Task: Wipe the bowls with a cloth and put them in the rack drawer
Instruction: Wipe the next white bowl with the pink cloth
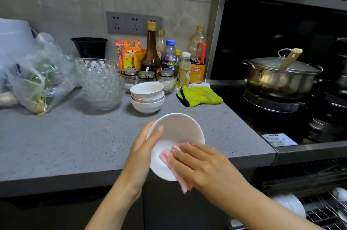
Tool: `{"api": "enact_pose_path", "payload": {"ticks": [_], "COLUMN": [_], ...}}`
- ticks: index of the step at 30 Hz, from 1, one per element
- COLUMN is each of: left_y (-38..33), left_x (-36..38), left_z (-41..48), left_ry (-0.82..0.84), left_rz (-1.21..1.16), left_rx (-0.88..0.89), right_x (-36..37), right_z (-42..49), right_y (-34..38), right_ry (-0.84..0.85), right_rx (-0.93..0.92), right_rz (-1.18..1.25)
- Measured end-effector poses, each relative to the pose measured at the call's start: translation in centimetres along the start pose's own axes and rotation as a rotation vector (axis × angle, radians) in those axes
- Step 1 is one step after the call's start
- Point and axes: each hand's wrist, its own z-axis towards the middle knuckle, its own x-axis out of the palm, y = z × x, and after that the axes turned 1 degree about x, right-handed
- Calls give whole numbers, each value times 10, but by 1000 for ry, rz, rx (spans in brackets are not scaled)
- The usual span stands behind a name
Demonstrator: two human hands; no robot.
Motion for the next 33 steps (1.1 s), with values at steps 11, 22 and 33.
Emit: {"api": "enact_pose_path", "payload": {"ticks": [11,22,33], "left_y": [-6,7,15], "left_x": [3,12,16], "left_z": [4,2,1], "left_ry": [-56,-80,-85], "left_rz": [-86,-151,-153], "left_rx": [-68,-93,-20], "right_x": [-7,-2,0], "right_z": [11,23,22], "right_y": [10,23,23], "right_ry": [-47,-118,-136], "right_rx": [80,200,231], "right_rz": [24,103,168]}}
